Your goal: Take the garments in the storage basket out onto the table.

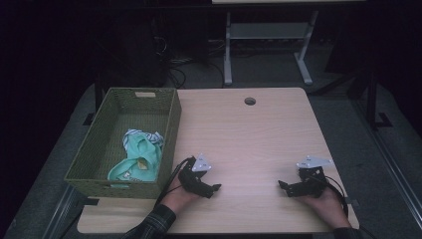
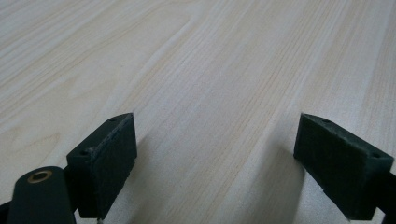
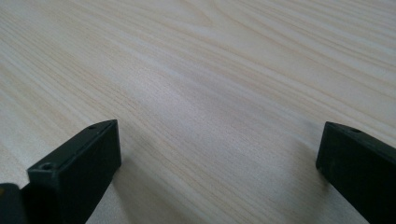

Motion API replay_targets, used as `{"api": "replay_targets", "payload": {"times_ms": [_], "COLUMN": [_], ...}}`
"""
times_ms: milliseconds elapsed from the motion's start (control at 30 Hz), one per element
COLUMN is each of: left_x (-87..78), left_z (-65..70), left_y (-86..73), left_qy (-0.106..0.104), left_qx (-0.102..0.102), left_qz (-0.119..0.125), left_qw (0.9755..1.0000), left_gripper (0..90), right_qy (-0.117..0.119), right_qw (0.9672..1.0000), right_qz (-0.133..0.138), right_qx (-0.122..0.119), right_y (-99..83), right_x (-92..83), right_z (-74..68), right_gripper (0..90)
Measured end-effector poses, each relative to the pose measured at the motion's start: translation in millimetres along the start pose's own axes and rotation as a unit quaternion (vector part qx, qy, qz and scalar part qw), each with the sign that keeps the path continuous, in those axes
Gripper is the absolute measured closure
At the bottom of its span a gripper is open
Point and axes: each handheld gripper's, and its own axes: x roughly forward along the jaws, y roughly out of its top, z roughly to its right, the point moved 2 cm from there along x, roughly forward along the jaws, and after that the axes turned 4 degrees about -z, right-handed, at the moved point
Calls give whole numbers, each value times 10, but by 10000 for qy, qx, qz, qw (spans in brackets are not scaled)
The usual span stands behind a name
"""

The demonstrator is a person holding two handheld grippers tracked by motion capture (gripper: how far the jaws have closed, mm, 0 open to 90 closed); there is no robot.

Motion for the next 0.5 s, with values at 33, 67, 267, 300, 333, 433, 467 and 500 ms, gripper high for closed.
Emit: {"api": "replay_targets", "payload": {"times_ms": [33,67,267,300,333,433,467,500], "left_x": [0,0,-3,-3,-4,-2,-6,-6], "left_z": [0,-1,-11,-11,-20,-23,-25,-25], "left_y": [0,12,48,48,53,59,60,60], "left_qy": [0,-5,-2,-2,-12,-20,-35,-35], "left_qx": [0,-3,-12,-12,-55,-60,-36,-36], "left_qz": [0,-44,-224,-224,-229,-246,-264,-264], "left_qw": [10000,10000,9997,9997,9997,9997,9996,9996], "left_gripper": [125,124,126,127,128,128,128,129], "right_qy": [0,-1,-2,-2,1,2,1,1], "right_qw": [10000,10000,10000,10000,10000,10000,10000,10000], "right_qz": [0,3,3,3,3,2,4,4], "right_qx": [0,0,1,1,1,0,1,1], "right_y": [0,0,0,0,0,0,0,0], "right_x": [0,0,0,0,0,0,0,0], "right_z": [0,0,0,0,0,0,0,0], "right_gripper": [0,0,0,0,0,0,0,0]}}
